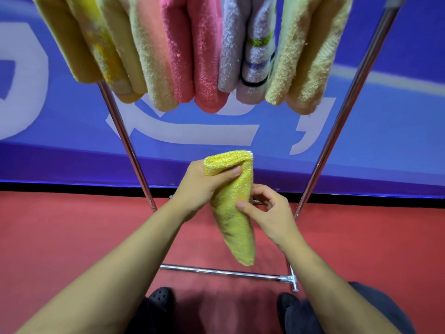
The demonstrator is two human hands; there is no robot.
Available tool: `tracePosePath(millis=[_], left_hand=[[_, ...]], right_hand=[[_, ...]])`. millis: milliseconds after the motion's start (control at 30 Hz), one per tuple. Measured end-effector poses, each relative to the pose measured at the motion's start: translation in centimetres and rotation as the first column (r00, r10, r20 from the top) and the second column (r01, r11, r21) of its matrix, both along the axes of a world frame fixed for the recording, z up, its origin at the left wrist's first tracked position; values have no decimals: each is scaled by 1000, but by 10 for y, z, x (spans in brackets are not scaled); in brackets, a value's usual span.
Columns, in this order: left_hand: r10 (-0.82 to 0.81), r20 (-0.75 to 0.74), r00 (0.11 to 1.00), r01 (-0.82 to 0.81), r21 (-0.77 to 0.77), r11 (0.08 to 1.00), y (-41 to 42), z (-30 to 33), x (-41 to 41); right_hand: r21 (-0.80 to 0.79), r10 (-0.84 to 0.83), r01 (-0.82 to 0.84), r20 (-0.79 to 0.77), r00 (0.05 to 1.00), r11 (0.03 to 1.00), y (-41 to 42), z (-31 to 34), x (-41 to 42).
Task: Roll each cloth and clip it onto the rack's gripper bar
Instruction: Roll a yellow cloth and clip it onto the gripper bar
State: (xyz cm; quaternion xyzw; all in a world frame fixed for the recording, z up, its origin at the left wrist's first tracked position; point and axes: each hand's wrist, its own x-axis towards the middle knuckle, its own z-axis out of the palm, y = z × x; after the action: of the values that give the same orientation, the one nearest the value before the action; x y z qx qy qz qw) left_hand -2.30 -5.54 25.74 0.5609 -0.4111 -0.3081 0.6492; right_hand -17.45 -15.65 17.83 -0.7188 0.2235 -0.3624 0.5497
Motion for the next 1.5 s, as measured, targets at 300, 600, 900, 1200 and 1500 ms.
tracePosePath(millis=[300,600,900,1200,1500], left_hand=[[-153,80,985,149,54,987,-10,46,-14],[-228,107,968,224,55,973,-18,71,-41],[-97,100,990,102,-52,993,-16,95,-37],[13,110,994,-1,-109,994,-16,118,-29],[87,55,995,-75,-198,977,-14,152,-17]], right_hand=[[-169,75,-97,-128,989,981,0,25,-19],[110,81,-70,-100,992,991,15,30,-18],[198,112,-87,-116,987,976,22,18,-16],[254,237,-195,-143,961,947,24,8,-18],[233,317,-252,-311,896,939,27,-15,-20]])
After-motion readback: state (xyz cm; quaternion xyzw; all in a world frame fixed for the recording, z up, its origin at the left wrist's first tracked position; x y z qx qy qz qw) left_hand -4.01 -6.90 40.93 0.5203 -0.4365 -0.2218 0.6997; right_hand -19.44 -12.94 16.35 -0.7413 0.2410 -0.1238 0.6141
